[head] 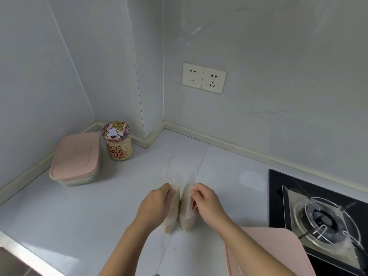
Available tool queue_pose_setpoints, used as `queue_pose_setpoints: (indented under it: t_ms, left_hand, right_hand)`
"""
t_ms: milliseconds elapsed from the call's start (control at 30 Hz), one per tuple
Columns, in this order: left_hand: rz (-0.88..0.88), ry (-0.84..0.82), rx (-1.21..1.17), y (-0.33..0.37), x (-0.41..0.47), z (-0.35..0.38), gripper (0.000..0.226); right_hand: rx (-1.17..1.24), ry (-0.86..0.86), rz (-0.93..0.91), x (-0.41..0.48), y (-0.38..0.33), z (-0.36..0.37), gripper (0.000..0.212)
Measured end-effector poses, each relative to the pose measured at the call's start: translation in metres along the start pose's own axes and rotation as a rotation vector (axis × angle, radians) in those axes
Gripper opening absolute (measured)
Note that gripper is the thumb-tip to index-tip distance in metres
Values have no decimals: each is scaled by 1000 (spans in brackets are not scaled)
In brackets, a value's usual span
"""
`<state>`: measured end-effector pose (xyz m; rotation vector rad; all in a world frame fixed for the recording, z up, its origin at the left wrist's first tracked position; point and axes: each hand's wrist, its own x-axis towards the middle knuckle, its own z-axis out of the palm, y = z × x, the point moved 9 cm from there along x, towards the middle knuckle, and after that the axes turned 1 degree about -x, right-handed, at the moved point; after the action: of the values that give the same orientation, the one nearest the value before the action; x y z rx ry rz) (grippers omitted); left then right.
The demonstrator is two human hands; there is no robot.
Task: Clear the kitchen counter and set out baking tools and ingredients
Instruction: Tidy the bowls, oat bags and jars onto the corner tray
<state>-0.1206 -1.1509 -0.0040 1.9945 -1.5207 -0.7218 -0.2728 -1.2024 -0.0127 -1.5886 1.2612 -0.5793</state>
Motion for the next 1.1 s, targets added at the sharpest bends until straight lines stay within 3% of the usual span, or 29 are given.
queue_pose_setpoints:
  t_ms: [133,300,367,500,600,700,833,967,1100]
  left_hand:
    - [0,-93,125,3,-1,19,25]
    - [-20,-39,-14,1,-8,24,6]
    - [-12,18,-67,0,-14,22,23]
    - [55,82,7,8,-28,20,22]
    - [102,125,61,15,-35,18,35]
    - [110,110,127,19,-35,19,33]
    - [35,103,162,20,-30,18,20]
    - [-72,56,238,27,-28,19,46]
    - [-131,24,392,37,-28,23,53]
  right_hand:
    - [-108,-69,50,0,17,13,27]
    - [-61,-86,67,2,19,8,28]
    - [-21,-111,70,2,21,8,27]
    - [146,-86,95,3,33,-3,31]
    - [194,-60,112,6,41,-7,25]
    - [69,28,107,10,44,-14,12]
    - [-52,-12,95,20,41,-14,33]
    - [-102,-34,66,32,39,-8,5]
    - [-98,4,40,37,37,-12,15]
